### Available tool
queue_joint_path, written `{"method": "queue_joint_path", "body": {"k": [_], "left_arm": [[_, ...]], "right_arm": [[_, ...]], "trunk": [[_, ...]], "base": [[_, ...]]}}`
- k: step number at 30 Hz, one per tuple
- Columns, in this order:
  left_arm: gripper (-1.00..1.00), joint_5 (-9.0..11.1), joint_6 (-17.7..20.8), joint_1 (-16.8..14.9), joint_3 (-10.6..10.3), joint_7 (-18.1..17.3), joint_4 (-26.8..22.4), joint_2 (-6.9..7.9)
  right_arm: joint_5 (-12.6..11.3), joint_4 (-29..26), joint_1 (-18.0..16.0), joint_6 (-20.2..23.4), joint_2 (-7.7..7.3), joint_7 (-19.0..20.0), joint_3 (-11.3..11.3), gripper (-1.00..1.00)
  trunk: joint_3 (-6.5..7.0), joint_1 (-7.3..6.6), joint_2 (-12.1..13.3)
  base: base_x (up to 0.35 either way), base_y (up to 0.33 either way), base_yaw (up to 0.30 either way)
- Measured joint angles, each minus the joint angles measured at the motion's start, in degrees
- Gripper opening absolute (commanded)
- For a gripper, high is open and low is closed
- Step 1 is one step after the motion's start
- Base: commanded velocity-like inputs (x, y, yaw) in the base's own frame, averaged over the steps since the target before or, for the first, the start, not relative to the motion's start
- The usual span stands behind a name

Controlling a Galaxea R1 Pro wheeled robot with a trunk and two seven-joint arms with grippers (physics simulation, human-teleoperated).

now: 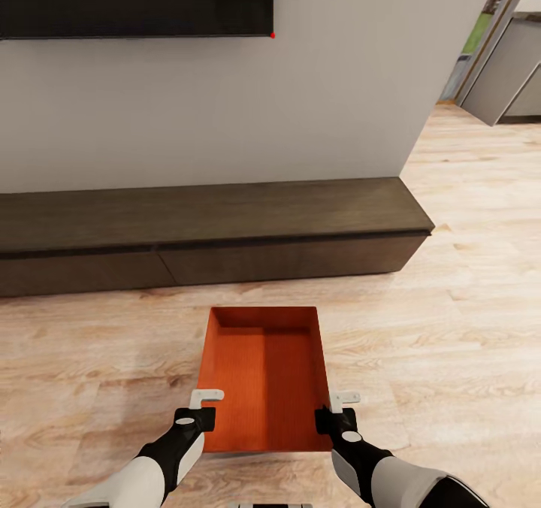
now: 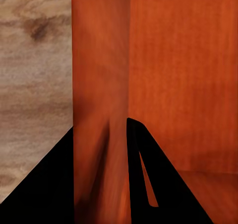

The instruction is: Move the two storage containers from the living room to the garage. In the garage, place one container on the floor and stack the other container on top of it (either order is fine).

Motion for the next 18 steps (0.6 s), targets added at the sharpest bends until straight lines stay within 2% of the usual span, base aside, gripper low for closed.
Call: {"method": "queue_joint_path", "body": {"k": [18], "left_arm": [[-1.0,0.1,-0.1,0.0,0.0,-0.1,0.0,0.07]], "right_arm": [[0.1,0.0,0.0,0.0,0.01,0.0,-0.1,-1.0]], "trunk": [[3.23,-3.95,7.2]], "base": [[0.0,0.0,0.0]]}}
